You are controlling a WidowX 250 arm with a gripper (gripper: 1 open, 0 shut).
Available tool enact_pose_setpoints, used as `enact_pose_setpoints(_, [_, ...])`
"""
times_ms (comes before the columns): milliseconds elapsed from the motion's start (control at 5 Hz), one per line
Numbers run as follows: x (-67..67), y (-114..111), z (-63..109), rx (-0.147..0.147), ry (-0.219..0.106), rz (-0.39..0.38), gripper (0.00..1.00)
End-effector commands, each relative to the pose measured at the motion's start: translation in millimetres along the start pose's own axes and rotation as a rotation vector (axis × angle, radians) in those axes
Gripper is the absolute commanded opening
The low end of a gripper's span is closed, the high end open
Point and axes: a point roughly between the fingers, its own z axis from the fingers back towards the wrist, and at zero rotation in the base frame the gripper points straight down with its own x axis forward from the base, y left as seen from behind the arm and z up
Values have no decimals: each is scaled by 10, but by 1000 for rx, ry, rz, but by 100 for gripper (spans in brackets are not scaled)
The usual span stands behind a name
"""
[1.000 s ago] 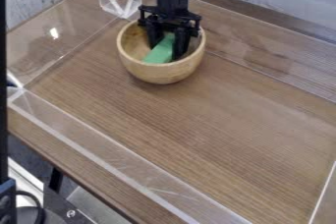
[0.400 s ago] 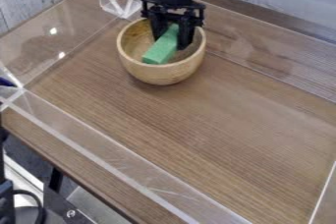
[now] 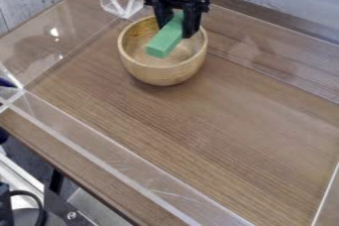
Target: Remove the green block from inside the brown bowl and put it on the table
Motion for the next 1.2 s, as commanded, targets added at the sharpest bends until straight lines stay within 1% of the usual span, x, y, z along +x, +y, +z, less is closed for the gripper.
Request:
enact_pose_setpoints(0, [50, -153, 440, 14, -124, -47, 0])
enact_pose_setpoints(200, [37, -225, 500, 5, -134, -69, 0])
enact_pose_setpoints(400, [19, -376, 513, -3, -135, -112, 0])
enact_pose_setpoints(600, [-26, -613, 448, -7, -121, -175, 0])
enact_pose_setpoints(800, [-31, -894, 332, -7, -103, -239, 0])
enact_pose_setpoints(1000, [-66, -1010, 218, -6, -80, -281, 0])
